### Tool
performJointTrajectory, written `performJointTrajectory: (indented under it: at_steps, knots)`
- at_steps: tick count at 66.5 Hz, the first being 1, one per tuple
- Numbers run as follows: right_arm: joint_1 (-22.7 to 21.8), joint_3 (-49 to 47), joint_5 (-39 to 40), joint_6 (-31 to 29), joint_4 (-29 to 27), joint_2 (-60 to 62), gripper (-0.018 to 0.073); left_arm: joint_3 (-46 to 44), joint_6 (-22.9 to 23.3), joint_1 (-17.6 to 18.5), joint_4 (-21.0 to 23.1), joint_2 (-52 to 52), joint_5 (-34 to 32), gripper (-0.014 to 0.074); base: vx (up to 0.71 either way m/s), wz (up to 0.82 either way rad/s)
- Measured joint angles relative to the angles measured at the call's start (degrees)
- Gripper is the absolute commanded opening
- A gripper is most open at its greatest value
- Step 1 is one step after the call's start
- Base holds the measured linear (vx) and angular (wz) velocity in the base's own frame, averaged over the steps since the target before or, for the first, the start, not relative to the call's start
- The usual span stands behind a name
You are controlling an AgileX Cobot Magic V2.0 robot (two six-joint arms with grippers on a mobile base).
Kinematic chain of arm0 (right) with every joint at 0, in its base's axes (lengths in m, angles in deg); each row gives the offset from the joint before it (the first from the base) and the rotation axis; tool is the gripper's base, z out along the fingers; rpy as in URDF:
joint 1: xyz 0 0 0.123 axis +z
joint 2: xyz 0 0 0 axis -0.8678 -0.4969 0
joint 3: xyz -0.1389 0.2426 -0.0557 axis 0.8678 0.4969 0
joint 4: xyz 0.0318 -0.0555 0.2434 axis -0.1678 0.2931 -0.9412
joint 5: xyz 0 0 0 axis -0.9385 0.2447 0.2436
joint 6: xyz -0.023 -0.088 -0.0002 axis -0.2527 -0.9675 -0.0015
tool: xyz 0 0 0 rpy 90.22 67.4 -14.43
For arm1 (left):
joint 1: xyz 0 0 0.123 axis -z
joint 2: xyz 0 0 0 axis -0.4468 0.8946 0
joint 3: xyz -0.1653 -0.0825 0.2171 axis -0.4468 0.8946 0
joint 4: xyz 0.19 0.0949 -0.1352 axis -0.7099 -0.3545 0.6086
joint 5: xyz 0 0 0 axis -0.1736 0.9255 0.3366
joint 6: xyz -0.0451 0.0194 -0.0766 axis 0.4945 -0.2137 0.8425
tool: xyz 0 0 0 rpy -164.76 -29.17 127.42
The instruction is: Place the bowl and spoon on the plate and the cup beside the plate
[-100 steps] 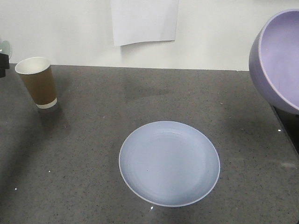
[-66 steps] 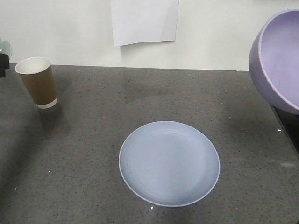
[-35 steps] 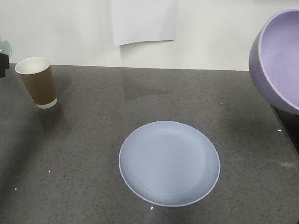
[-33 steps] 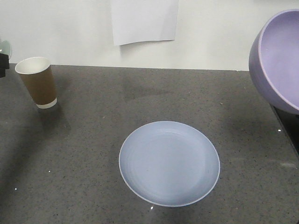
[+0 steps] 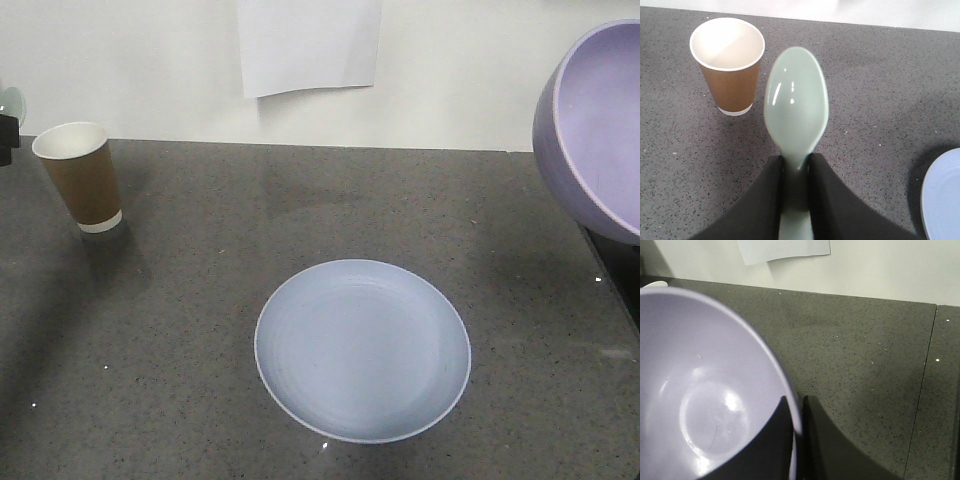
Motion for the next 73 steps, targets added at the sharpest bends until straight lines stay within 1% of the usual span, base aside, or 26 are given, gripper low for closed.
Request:
performJointTrajectory:
  at_steps: [73]
  knots:
    - [0.0,0.0,-0.05,0.0,0.0,0.0,-0.0004,0.0,0.0,0.0,0.0,0.0,0.0,-0.0006,0.0,0.0]
